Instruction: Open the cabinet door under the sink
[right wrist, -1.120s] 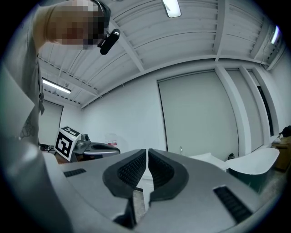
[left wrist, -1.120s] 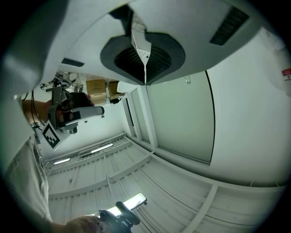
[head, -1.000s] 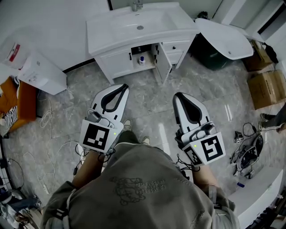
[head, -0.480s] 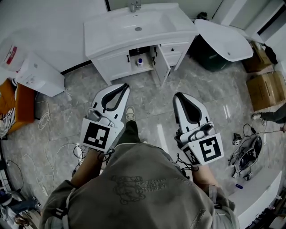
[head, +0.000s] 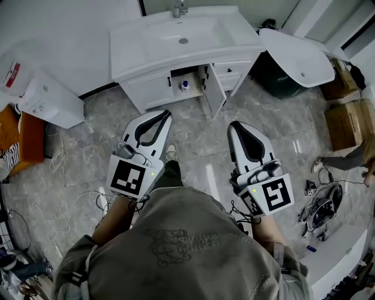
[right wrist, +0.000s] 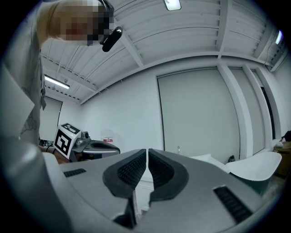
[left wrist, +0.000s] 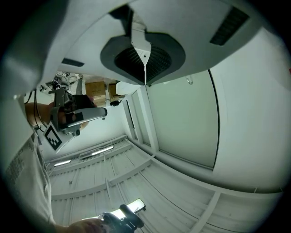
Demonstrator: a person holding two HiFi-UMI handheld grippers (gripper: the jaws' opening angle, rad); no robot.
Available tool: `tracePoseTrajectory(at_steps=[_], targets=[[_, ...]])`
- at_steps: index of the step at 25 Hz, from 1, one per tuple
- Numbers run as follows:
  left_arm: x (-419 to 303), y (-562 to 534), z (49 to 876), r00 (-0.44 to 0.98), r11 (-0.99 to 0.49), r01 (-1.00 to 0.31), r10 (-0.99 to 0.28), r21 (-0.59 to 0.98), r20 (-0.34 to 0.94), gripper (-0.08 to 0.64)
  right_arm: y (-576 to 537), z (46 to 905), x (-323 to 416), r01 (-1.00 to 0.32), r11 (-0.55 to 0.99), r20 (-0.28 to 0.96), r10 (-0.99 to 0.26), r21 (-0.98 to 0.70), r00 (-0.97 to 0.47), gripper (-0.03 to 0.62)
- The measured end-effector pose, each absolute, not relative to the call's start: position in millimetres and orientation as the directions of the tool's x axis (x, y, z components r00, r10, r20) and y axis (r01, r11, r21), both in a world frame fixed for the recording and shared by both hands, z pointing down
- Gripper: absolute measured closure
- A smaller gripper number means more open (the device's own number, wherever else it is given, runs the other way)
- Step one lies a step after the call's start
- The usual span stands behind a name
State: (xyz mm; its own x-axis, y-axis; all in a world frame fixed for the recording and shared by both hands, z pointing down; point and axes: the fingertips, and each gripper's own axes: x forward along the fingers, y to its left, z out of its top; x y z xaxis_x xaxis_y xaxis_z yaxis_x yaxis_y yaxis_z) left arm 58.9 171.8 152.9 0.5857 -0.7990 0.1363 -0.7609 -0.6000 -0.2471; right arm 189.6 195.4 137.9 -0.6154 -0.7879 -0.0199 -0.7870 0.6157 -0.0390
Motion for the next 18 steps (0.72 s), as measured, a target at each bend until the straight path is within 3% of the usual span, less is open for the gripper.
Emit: tracePoseTrajectory(at_steps=[18], targets=[[9,32,168,0.599,-0.624,-0.755,-0.781,-0.199,0.175,0.537,64,142,136,-0.793,0.603,0.024,-0.794,-0.089,-0.607,0.557]])
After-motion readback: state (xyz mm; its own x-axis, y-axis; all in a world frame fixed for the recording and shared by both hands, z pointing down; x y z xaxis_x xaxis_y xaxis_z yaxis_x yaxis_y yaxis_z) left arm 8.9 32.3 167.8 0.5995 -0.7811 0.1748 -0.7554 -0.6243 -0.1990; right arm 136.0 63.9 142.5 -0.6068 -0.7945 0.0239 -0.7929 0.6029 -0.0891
